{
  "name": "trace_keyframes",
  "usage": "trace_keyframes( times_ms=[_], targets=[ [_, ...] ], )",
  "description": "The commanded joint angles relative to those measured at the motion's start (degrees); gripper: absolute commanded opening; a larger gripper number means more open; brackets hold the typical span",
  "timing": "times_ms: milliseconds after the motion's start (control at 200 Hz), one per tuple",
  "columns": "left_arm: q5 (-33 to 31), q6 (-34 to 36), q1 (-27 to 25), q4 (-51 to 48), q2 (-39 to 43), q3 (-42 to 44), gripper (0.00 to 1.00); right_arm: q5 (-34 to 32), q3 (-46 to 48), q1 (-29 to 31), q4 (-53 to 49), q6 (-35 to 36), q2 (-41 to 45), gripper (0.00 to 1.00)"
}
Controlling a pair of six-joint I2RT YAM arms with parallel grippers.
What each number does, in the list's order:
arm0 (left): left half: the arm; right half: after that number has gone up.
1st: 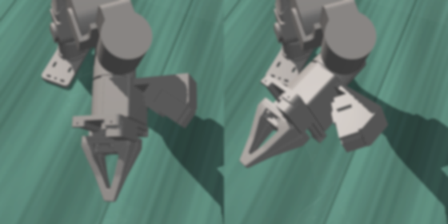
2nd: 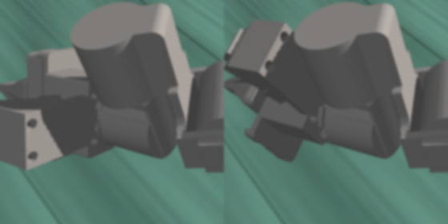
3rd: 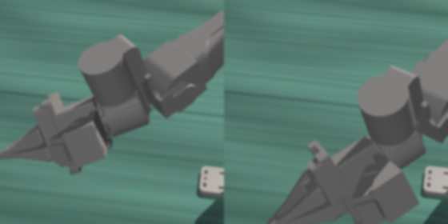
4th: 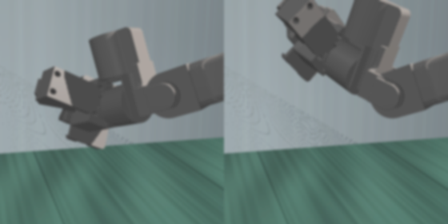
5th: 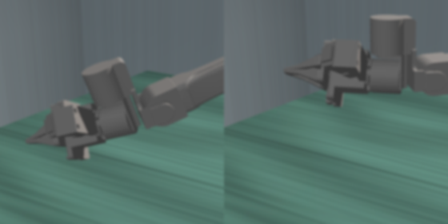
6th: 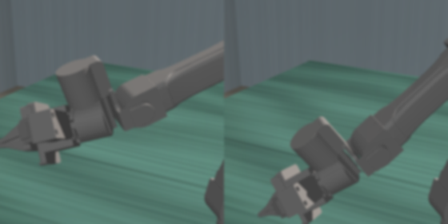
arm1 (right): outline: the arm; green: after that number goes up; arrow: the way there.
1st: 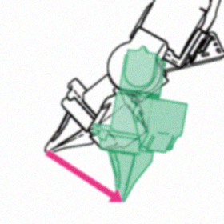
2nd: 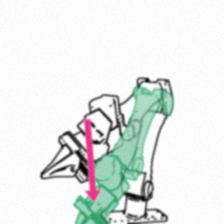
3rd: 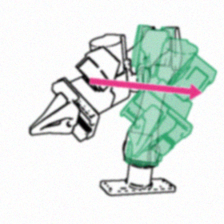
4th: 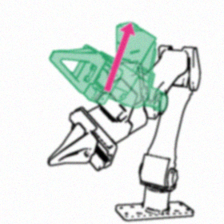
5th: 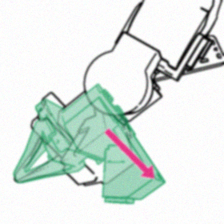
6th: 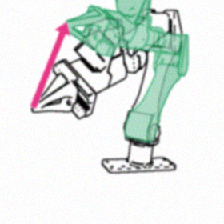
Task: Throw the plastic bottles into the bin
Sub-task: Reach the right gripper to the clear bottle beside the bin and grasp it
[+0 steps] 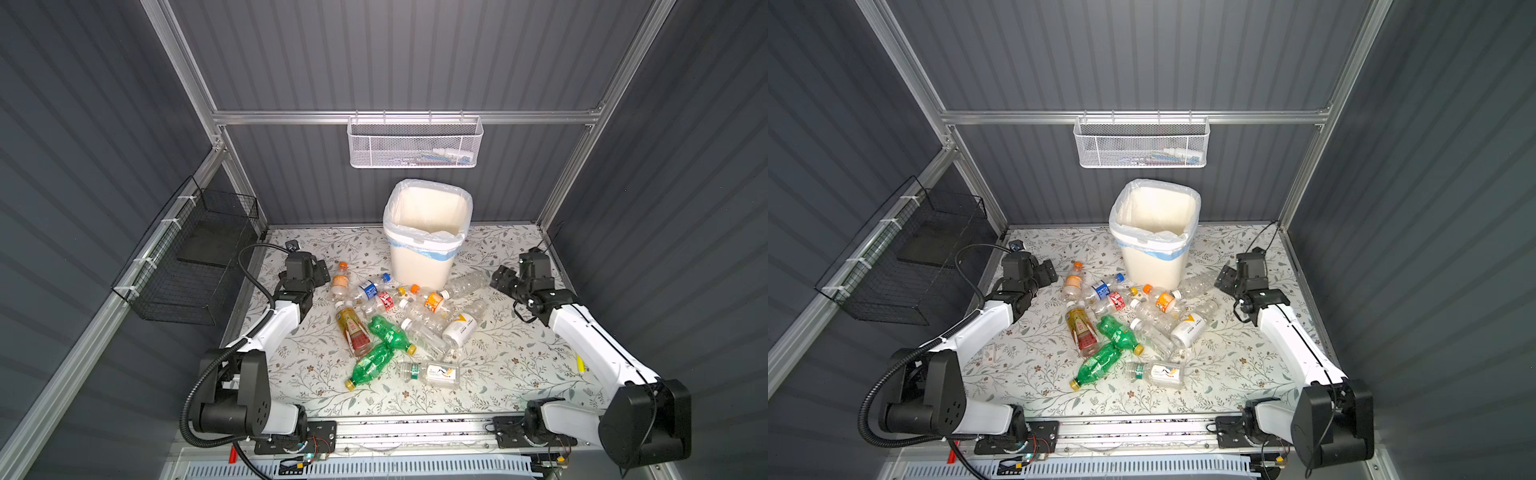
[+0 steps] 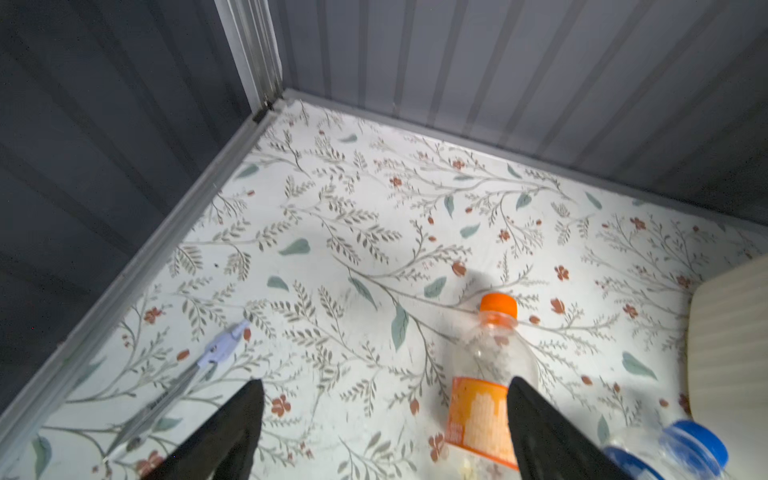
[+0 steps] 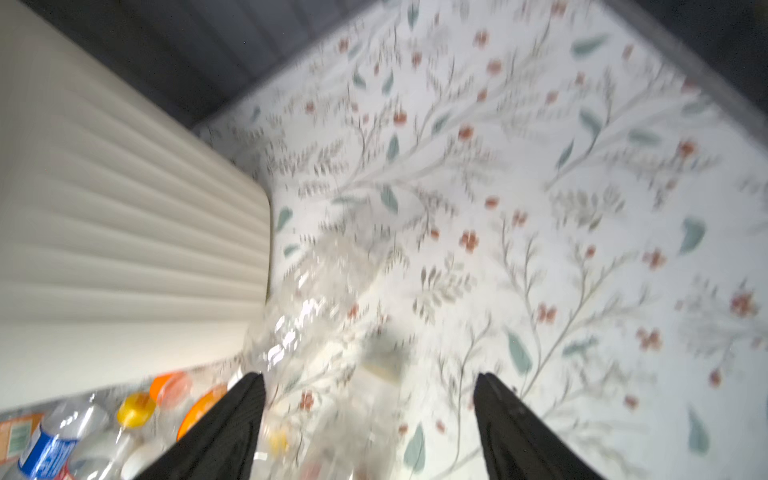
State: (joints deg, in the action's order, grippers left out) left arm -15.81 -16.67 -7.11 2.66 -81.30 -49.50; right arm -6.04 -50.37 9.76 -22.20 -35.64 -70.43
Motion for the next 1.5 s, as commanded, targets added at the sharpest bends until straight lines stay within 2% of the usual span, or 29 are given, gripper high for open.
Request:
trace_keyframes(
  times_ms=[0,220,370,565,881,1056,1171,1286,1381,1496],
  targets=[
    [4.83,-2.81,0.26,-5.59,-0.21,-1.0,0.92,1.21,2.14,4.5,-12.19,-13.93,1.79,0.8],
    [7.88,-2.17,0.26,-6.2,-2.25,-2.23,0.92,3.74,6.16,10.8,-8.45,-22.26,-1.22,0.82],
    [10.09,-2.31,0.26,-5.45,-2.44,-1.73,0.92,4.4,6.51,13.37,-4.92,-23.82,-5.24,0.84],
    [11.29,-2.29,0.26,-5.78,-2.64,-1.97,0.92,5.2,7.6,13.55,1.7,-25.83,-9.39,0.85],
    [12.05,-2.31,0.22,-6.17,-3.44,-2.09,0.92,4.45,9.55,13.58,8.28,-27.91,-13.39,0.77],
    [12.47,-2.54,0.26,-5.82,-4.17,-1.89,0.91,3.02,10.42,13.44,7.75,-27.83,-12.51,0.67],
    [12.82,-2.76,0.26,-5.64,-4.56,-1.83,0.9,1.26,11.7,12.81,6.92,-26.65,-8.68,0.62],
    [13.35,-3.1,0.26,-5.15,-4.62,-1.58,0.9,0.55,12.47,10.6,6.44,-22.5,-2.65,0.6],
    [14.25,-3.37,0.19,-4.33,-4.42,-1.39,0.89,0.49,12.53,7.73,6.73,-16.57,3.86,0.59],
    [15.1,-3.48,0.17,-2.96,-3.87,-0.47,0.88,-0.96,12.39,4.96,10.03,-6.11,13.88,0.57]
  ],
)
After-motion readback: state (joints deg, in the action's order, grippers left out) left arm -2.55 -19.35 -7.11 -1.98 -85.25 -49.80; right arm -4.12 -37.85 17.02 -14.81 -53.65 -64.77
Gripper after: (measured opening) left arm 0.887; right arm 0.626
